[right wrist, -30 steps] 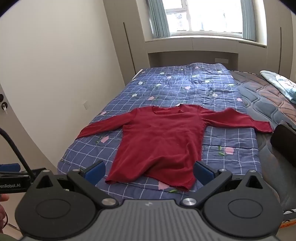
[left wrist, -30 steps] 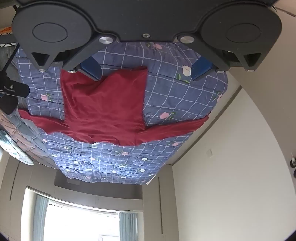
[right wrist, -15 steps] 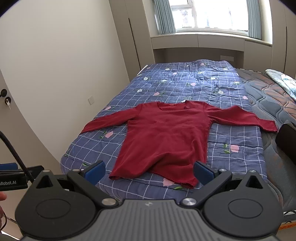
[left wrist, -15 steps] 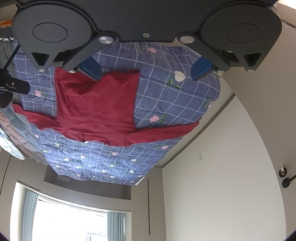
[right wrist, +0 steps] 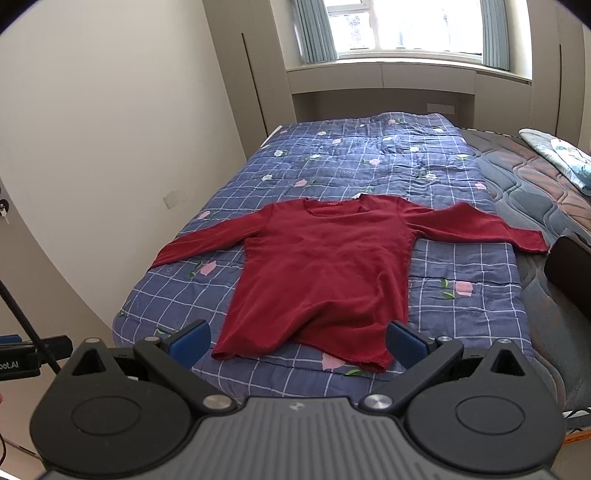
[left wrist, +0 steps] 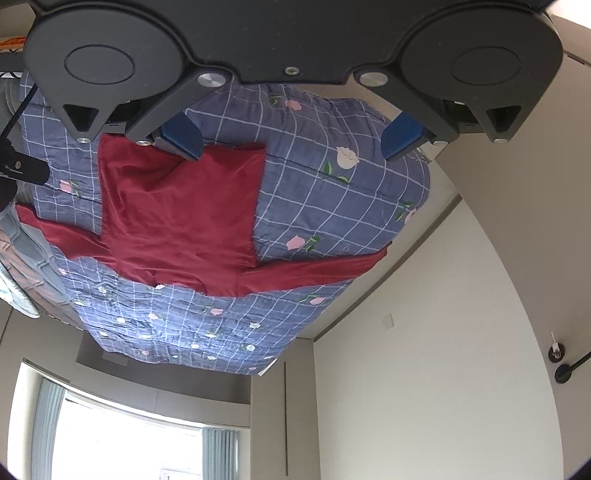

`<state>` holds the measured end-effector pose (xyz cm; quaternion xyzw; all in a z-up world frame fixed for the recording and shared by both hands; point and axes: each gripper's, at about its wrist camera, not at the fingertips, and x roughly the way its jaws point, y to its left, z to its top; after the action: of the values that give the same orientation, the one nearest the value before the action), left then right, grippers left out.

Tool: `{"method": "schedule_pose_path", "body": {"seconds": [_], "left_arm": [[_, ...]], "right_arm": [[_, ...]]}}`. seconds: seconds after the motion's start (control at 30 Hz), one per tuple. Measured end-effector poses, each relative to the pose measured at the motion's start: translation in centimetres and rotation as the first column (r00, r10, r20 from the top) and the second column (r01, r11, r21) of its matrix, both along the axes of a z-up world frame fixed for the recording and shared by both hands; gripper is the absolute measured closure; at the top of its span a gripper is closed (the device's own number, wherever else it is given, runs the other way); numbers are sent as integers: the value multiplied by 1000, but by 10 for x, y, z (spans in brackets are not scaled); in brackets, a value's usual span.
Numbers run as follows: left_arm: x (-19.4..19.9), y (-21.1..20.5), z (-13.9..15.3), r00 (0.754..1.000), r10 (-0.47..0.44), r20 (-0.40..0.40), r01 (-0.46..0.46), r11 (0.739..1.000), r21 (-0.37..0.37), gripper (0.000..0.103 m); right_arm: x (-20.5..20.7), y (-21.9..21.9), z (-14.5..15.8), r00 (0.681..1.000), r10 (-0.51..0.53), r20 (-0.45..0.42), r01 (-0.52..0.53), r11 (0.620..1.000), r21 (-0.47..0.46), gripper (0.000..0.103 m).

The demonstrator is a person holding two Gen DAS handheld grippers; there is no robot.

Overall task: Fold small clothes
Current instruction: 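Move both tools over the red sweater lying flat on the bed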

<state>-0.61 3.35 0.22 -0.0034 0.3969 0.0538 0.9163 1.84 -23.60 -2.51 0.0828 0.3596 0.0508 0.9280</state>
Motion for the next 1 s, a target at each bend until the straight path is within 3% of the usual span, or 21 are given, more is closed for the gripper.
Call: {"method": "schedule_pose_path", "body": {"seconds": [0.43, 0.6, 0.8, 1.0], "left_arm": [[51, 12, 0, 997, -28, -74, 25, 999, -32, 1], [85, 12, 13, 992, -95, -80, 93, 995, -29, 1], [127, 1, 37, 986, -162, -28, 162, 987, 15, 1], [159, -14, 55, 974, -228, -11, 228, 974, 0, 1]], "right_arm": [[13, -5, 20, 986, -153, 72, 155, 987, -27, 0], [23, -17, 32, 956, -268, 122, 269, 963, 6, 0], [27, -35, 48, 906, -394, 152, 394, 918, 30, 0], [31, -49, 52, 876, -453, 163, 458, 889, 6, 0]]}}
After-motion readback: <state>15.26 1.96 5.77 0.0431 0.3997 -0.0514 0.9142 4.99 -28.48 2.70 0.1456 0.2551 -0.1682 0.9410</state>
